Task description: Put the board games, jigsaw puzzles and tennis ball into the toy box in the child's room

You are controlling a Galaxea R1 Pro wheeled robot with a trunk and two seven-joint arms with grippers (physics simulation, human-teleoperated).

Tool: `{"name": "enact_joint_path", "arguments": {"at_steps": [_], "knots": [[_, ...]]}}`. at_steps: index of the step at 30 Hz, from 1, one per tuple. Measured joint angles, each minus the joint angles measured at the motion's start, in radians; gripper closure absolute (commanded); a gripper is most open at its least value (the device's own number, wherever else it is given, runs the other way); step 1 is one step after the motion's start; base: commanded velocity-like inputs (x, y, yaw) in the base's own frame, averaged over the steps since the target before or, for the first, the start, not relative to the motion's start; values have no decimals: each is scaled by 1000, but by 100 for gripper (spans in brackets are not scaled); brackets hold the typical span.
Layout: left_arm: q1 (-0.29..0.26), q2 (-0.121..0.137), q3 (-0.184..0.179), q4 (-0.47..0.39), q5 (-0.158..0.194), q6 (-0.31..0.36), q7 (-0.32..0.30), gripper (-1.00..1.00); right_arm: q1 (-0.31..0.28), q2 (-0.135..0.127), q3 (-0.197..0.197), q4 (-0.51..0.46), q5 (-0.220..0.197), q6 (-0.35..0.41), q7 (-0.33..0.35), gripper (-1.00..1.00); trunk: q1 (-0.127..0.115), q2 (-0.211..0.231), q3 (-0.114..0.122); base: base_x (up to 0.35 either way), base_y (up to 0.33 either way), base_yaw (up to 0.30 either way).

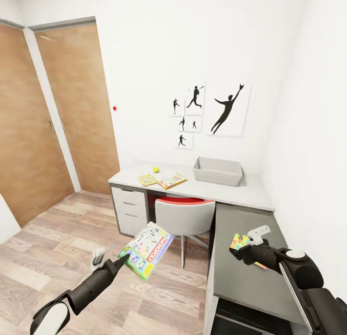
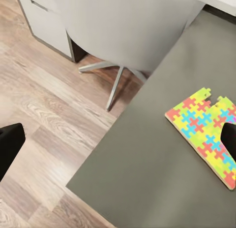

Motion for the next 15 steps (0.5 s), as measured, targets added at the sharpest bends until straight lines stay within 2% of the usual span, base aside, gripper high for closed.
{"name": "enact_joint_path", "arguments": {"at_steps": [15], "knots": [[0,0,0,0,2,0,-2,100,1,0,0,0,0,0,0,-100,0,0,0,3,-2,289]]}}
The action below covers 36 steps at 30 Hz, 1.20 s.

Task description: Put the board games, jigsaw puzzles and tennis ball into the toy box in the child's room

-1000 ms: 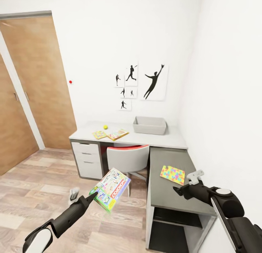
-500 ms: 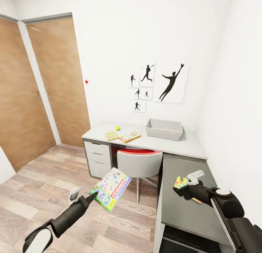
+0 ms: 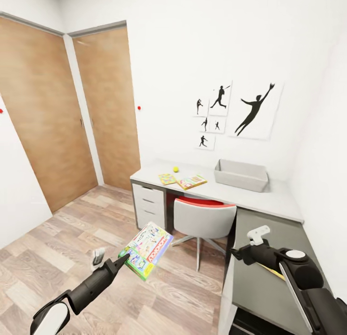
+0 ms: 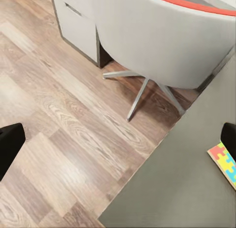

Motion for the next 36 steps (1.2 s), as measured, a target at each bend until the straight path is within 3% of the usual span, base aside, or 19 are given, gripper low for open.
{"name": "enact_joint_path", "arguments": {"at_steps": [21,36], "knots": [[0,0,0,0,0,0,-1,100,0,0,-2,0,0,0,0,-100,0,0,0,4,0,247],[0,0,-1,0,-3,-1,-2,100,0,-2,-5,0,-1,0,3,-100,-1,0,0,296,0,11]]}}
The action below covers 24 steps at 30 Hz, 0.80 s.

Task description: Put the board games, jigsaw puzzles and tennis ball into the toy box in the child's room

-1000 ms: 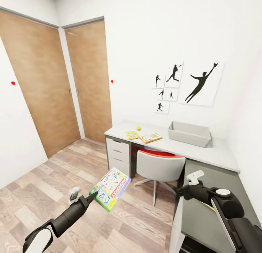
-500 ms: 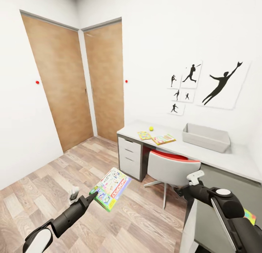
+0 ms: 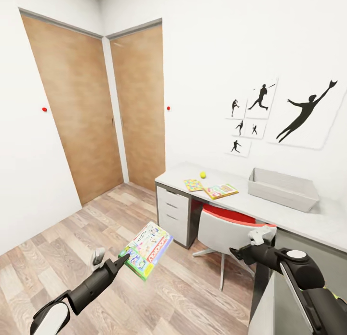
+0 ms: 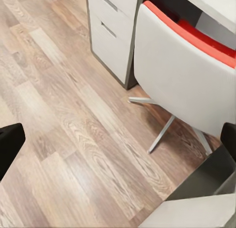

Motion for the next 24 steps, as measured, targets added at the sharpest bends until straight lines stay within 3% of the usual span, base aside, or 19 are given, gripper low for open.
{"name": "enact_joint_path", "arguments": {"at_steps": [14,24], "knots": [[0,0,0,-1,-2,-1,-1,100,0,1,-2,0,1,0,-1,-100,0,0,0,335,109,0],[0,0,-1,-7,0,-1,-3,100,1,-4,-9,-1,0,-27,0,-100,0,0,0,342,11,0]]}}
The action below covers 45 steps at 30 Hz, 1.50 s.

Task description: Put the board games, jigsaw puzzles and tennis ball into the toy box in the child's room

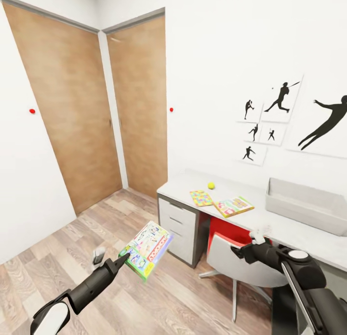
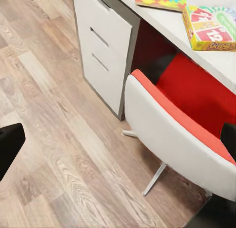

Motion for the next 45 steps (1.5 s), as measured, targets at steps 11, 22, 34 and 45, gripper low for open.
{"name": "enact_joint_path", "arguments": {"at_steps": [11,22,34,45], "knots": [[1,-1,-21,-61,1,-2,-2,100,-23,-20,-265,0,0,-73,316,-100,0,0,0,343,0,0],[2,-1,-49,-87,0,-2,-4,100,-31,-28,-323,0,0,-91,378,-100,0,0,0,326,141,0],[1,-1,-65,-93,3,-2,-3,100,-32,-30,-325,0,0,-90,381,-100,0,0,0,224,186,-89],[-135,-70,-63,-177,25,113,95,100,-56,-105,-456,-1,0,-83,397,-100,1,0,0,15,14,-281]]}}
